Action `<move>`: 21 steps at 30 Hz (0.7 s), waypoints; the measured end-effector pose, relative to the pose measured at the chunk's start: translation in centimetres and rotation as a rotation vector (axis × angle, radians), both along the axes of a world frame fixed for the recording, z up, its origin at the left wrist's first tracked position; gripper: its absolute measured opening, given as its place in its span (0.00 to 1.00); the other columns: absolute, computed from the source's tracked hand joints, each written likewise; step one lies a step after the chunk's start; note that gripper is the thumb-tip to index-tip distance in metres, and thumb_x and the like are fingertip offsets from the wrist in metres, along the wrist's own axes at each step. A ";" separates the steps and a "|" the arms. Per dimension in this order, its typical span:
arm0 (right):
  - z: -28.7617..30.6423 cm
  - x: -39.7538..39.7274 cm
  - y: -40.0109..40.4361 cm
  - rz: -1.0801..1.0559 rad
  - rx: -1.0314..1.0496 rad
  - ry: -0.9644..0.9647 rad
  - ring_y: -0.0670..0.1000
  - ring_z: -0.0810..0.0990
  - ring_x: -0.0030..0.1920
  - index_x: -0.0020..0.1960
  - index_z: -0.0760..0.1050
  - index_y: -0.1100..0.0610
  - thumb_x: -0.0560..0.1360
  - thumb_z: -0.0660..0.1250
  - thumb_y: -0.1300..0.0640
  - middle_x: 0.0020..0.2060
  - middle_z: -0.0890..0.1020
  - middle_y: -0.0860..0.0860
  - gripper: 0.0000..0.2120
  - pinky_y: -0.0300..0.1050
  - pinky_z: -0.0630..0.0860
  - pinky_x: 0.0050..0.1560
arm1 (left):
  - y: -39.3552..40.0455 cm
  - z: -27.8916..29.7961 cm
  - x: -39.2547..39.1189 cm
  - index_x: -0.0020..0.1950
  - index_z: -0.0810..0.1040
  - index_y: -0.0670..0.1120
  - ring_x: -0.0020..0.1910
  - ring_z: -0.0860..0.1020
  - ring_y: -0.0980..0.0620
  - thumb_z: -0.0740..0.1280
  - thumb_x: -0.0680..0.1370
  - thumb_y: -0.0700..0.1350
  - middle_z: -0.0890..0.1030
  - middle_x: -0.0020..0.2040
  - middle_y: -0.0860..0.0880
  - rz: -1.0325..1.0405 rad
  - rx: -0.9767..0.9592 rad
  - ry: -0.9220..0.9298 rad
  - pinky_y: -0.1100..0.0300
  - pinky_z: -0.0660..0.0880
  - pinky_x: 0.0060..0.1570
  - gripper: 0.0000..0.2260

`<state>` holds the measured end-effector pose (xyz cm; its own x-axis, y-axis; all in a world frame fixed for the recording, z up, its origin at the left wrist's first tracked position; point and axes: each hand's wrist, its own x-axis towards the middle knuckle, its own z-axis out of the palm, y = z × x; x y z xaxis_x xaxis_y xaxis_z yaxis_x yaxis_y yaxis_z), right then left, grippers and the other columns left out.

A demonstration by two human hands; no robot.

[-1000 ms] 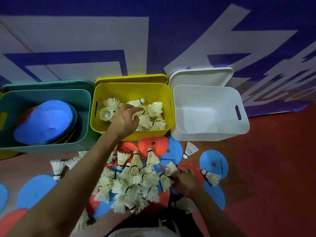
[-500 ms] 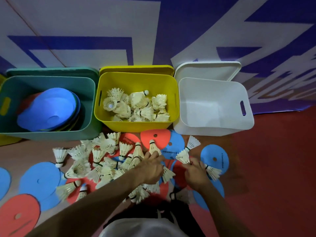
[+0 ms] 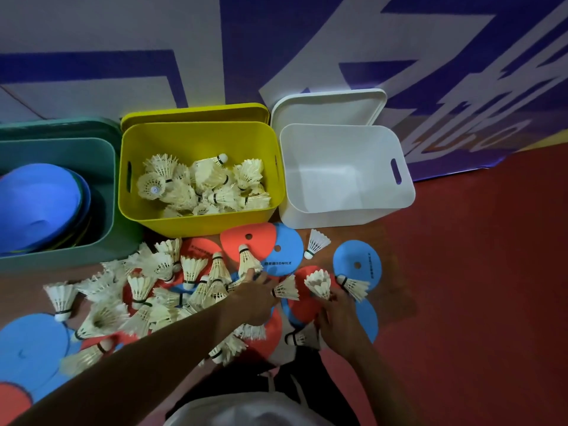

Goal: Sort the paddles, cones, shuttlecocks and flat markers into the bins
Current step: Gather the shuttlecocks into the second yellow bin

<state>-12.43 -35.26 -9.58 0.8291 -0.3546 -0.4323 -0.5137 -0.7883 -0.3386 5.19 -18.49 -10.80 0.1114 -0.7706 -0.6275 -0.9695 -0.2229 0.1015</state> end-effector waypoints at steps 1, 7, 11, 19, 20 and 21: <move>0.4 0.2 0.2 -0.004 0.007 -0.040 0.58 0.69 0.66 0.73 0.67 0.39 0.72 0.59 0.59 0.68 0.68 0.53 0.31 0.55 0.71 0.65 | 0.1 0.1 -0.1 0.74 0.69 0.53 0.75 0.55 0.35 0.57 0.82 0.53 0.57 0.77 0.41 0.020 -0.031 0.004 0.32 0.55 0.68 0.20; 4.8 3.8 0.4 -0.052 0.035 -0.199 0.53 0.66 0.66 0.75 0.66 0.42 0.76 0.53 0.53 0.69 0.65 0.51 0.27 0.53 0.68 0.68 | 0.8 3.8 1.0 0.64 0.77 0.53 0.67 0.67 0.40 0.56 0.81 0.51 0.64 0.73 0.44 0.314 -0.286 0.129 0.41 0.62 0.59 0.15; 8.6 8.3 0.9 -0.007 0.024 -0.330 0.55 0.63 0.72 0.73 0.70 0.49 0.78 0.59 0.59 0.72 0.61 0.51 0.23 0.49 0.64 0.72 | 3.7 7.0 3.2 0.68 0.72 0.60 0.67 0.70 0.46 0.50 0.78 0.57 0.60 0.76 0.48 0.530 -0.452 0.236 0.39 0.66 0.61 0.21; 12.9 21.4 4.4 0.171 0.103 -0.465 0.55 0.63 0.70 0.71 0.73 0.51 0.79 0.58 0.56 0.71 0.64 0.55 0.21 0.48 0.64 0.71 | 11.9 13.2 6.9 0.70 0.74 0.56 0.51 0.73 0.67 0.63 0.82 0.49 0.63 0.72 0.53 0.899 -0.810 0.288 0.66 0.68 0.55 0.16; 12.5 23.2 4.9 0.207 0.081 -0.433 0.58 0.64 0.69 0.70 0.74 0.52 0.78 0.58 0.55 0.70 0.64 0.57 0.21 0.51 0.64 0.71 | 12.9 13.7 7.3 0.70 0.75 0.56 0.49 0.74 0.67 0.63 0.82 0.50 0.63 0.72 0.53 0.939 -0.819 0.270 0.66 0.69 0.53 0.16; 12.0 24.8 5.3 0.235 0.059 -0.380 0.60 0.64 0.69 0.70 0.74 0.52 0.78 0.58 0.55 0.69 0.65 0.58 0.21 0.55 0.64 0.71 | 13.8 14.0 7.8 0.70 0.75 0.55 0.49 0.75 0.66 0.63 0.82 0.51 0.62 0.72 0.53 0.972 -0.819 0.250 0.64 0.71 0.53 0.16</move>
